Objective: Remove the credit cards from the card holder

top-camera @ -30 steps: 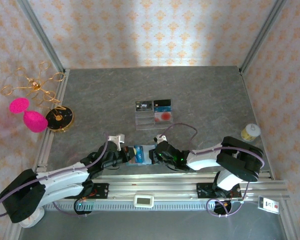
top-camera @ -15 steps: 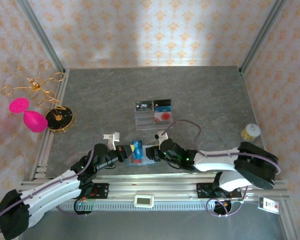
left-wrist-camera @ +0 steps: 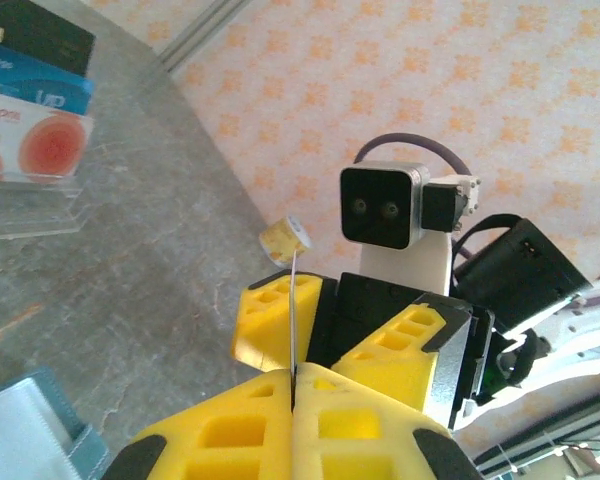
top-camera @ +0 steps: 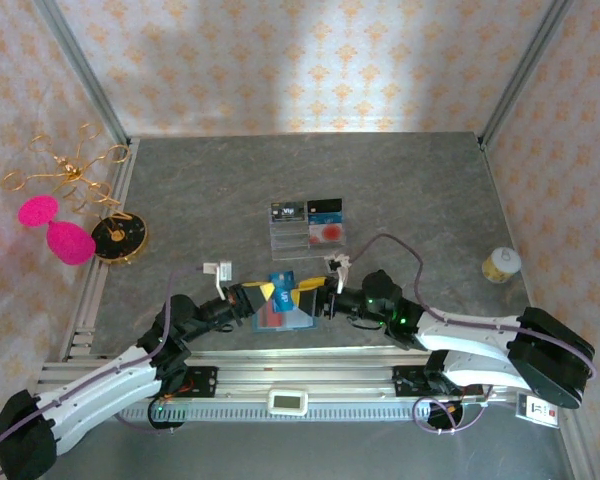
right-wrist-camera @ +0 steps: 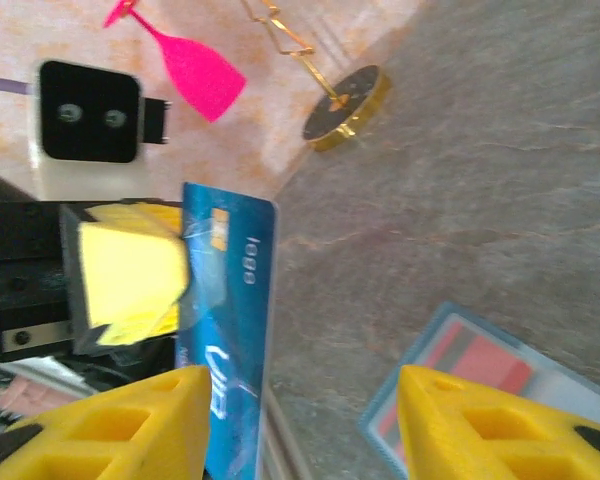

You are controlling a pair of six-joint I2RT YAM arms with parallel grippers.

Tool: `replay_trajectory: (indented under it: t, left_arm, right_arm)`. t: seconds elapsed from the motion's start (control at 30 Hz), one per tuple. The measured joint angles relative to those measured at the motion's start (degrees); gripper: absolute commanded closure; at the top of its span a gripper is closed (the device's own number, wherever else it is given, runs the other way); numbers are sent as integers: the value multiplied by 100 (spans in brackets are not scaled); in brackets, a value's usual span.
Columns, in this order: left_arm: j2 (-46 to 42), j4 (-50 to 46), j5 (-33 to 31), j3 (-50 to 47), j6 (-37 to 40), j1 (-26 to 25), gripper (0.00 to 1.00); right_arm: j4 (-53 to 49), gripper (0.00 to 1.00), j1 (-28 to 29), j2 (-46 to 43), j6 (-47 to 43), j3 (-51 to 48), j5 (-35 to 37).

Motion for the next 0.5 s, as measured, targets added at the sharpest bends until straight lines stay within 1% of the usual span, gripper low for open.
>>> replay_trajectory:
  t: [0.13, 0.27, 0.33, 0.4, 0.43, 0.47, 0.5]
  left_arm:
    - [138, 348, 20, -2, -81, 0, 100]
    - [343, 671, 24, -2, -146, 0, 100]
    - [522, 852, 39, -2, -173, 0, 100]
    - [664, 1010, 42, 2, -195, 0, 100]
    - [732, 1091, 37, 9, -219, 0, 92]
    - [774, 1176, 15, 13, -240, 11, 81]
    - [798, 1220, 4, 35, -256, 37, 71]
  right_arm:
    - [291, 62, 0, 7, 127, 4, -297]
    - [404, 75, 0, 68, 195, 48, -490]
    - [415, 85, -2, 94, 216, 122, -538]
    - [389, 97, -7, 107, 177, 221, -549]
    - [326, 100, -17, 107, 138, 293, -544]
    - [201, 100, -42, 98, 72, 365, -538]
    - [15, 100, -98, 94, -4, 472, -551]
